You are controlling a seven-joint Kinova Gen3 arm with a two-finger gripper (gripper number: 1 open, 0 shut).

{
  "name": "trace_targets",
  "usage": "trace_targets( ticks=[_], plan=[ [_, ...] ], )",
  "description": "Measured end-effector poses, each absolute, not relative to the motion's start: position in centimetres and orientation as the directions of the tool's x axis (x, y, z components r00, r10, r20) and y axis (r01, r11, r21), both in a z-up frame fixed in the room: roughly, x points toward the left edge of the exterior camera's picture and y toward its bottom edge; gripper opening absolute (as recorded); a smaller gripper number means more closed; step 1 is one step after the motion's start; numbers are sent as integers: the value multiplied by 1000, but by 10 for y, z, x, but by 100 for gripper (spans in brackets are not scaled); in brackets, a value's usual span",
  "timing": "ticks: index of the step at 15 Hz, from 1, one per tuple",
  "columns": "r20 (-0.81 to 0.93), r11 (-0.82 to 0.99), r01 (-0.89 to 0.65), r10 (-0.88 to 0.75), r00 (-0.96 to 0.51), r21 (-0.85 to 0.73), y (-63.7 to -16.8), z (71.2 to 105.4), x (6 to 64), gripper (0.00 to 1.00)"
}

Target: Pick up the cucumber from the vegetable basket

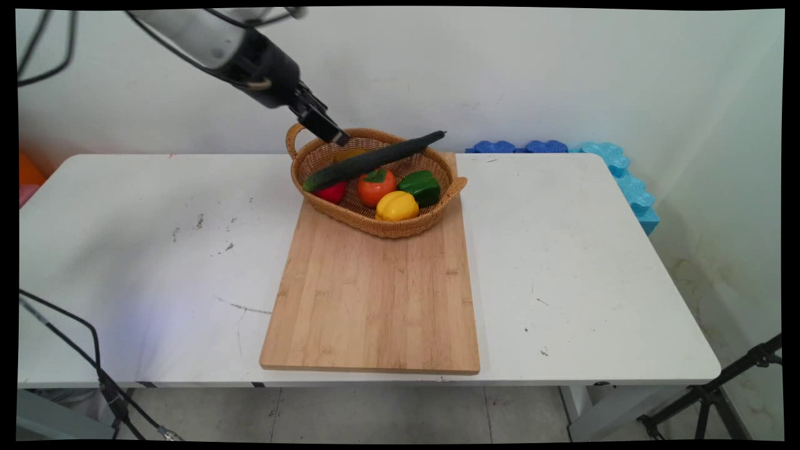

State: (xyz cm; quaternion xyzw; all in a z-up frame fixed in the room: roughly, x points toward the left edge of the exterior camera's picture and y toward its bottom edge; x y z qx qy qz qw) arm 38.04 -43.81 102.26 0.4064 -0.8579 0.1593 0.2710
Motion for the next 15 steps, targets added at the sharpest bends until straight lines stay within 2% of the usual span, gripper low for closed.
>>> trace_targets(
  ticks=[7, 15],
  plan=[
    [473, 548, -831, -710, -523, -95, -502, 974, 356, 100],
    [398, 512, -854, -768, -501, -87, -551, 934, 344, 100]
  ],
)
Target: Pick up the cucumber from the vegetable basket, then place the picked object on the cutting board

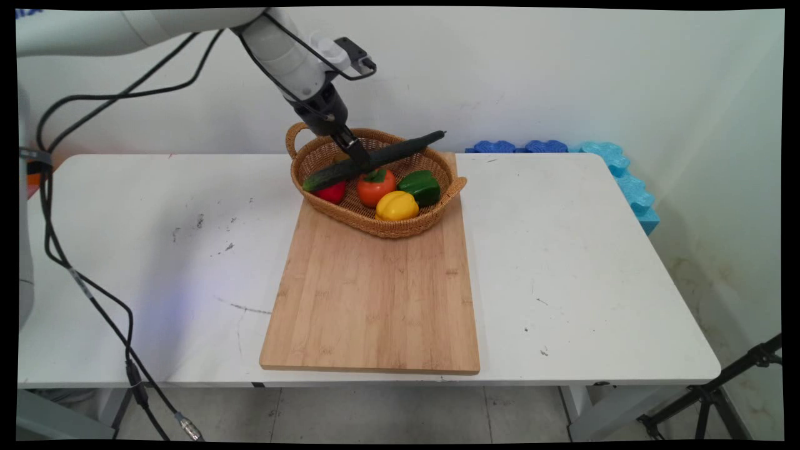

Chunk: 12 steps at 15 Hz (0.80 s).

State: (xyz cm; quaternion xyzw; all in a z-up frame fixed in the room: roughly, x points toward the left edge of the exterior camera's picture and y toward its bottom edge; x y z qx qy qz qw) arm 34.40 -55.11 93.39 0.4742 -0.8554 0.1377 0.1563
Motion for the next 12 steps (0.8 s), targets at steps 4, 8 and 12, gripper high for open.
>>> trace_targets(
  ticks=[4, 8, 12],
  plan=[
    [379, 516, -854, -779, -500, -64, -566, 920, 340, 100],
    [371, 527, -848, -779, -506, -50, -575, 912, 339, 0],
    [385, 552, -833, -760, -523, -43, -579, 914, 340, 0]
  ],
)
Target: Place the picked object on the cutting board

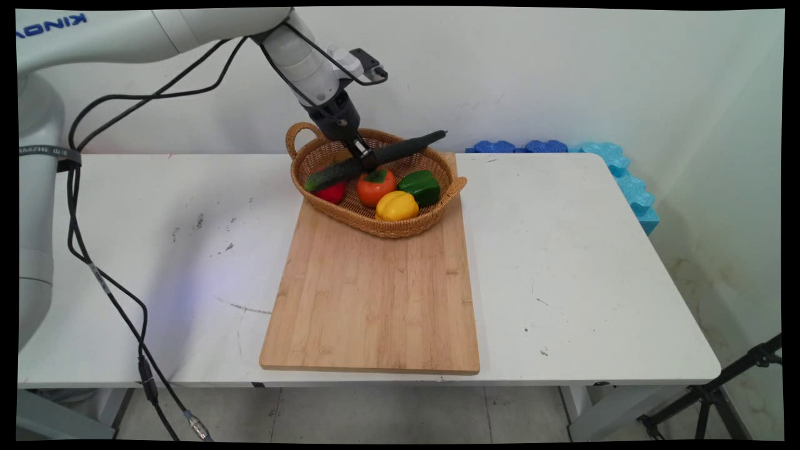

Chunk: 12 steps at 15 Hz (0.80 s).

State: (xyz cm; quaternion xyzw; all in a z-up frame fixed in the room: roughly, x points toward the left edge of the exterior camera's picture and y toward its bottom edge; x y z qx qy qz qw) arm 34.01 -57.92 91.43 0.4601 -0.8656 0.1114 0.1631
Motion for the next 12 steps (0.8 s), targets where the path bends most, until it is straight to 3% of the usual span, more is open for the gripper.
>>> trace_targets(
  ticks=[7, 12],
  plan=[
    [482, 643, -765, -656, -581, -47, -561, 969, 352, 0],
    [561, 750, -661, -535, -631, -27, -505, 1035, 368, 0]
  ],
)
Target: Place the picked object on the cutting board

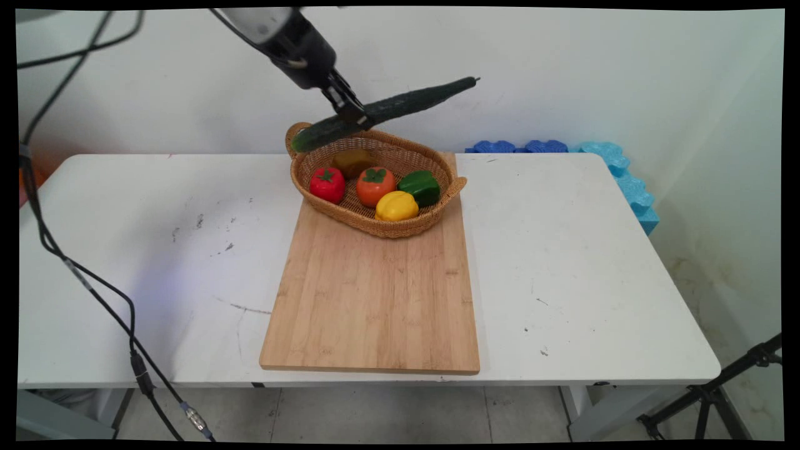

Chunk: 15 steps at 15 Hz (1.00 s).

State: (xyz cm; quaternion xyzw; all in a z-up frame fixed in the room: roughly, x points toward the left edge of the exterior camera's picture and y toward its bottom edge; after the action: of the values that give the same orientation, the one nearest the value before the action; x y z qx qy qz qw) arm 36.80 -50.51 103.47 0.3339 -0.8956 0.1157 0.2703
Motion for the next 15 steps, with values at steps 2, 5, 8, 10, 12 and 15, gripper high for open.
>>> trace_targets(
  ticks=[2, 5, 8, 10, 12, 15],
  plan=[
    [576, 781, -624, -509, -640, -2, -477, 1054, 373, 0],
    [579, 816, -577, -490, -651, 42, -432, 1070, 380, 0],
    [563, 839, -539, -481, -672, 74, -390, 1068, 385, 0],
    [548, 848, -524, -478, -686, 84, -371, 1059, 387, 0],
    [530, 855, -510, -474, -703, 87, -355, 1047, 387, 0],
    [501, 867, -490, -462, -732, 85, -334, 1020, 382, 0]
  ],
)
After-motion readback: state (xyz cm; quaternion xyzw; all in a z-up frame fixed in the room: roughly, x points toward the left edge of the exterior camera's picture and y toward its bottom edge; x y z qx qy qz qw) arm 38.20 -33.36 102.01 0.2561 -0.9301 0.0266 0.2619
